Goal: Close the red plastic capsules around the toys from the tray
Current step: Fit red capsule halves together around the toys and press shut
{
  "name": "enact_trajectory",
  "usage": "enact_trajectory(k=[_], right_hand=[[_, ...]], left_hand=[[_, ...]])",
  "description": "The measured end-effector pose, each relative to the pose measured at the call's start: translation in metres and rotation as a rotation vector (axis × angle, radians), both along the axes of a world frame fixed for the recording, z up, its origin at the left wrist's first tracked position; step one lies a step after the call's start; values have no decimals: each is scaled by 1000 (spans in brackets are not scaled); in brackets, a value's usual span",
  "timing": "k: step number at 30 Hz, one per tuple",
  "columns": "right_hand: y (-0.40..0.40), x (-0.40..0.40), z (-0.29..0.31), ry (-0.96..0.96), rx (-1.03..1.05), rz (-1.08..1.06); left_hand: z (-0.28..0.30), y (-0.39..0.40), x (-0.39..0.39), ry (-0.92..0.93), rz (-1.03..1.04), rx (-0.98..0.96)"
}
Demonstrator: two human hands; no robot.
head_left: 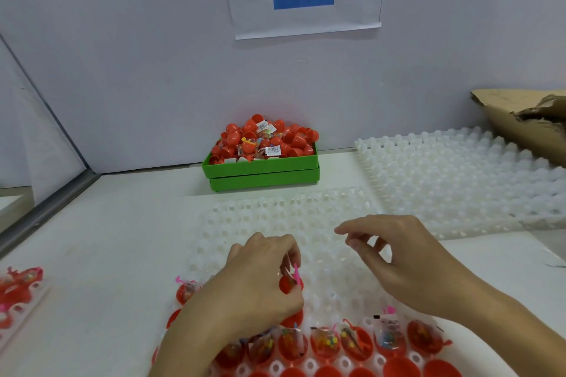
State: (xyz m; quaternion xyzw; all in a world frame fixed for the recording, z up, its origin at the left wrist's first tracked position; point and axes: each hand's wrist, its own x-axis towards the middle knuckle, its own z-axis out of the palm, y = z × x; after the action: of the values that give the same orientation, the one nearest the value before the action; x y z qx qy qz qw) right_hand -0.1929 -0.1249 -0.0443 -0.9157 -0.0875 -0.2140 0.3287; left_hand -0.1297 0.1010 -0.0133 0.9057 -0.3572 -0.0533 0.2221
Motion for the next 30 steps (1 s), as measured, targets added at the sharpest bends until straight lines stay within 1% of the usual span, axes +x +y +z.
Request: enact_trajectory(k=[13,18,30], right_hand=[[1,0,2,-7,-5,5],[2,-1,2,-6,-7,7],[4,-3,5,20,-7,3]], left_hand=[[-3,7,7,36,-47,82],[0,11,7,116,-42,119],[3,13,7,182,0,100]])
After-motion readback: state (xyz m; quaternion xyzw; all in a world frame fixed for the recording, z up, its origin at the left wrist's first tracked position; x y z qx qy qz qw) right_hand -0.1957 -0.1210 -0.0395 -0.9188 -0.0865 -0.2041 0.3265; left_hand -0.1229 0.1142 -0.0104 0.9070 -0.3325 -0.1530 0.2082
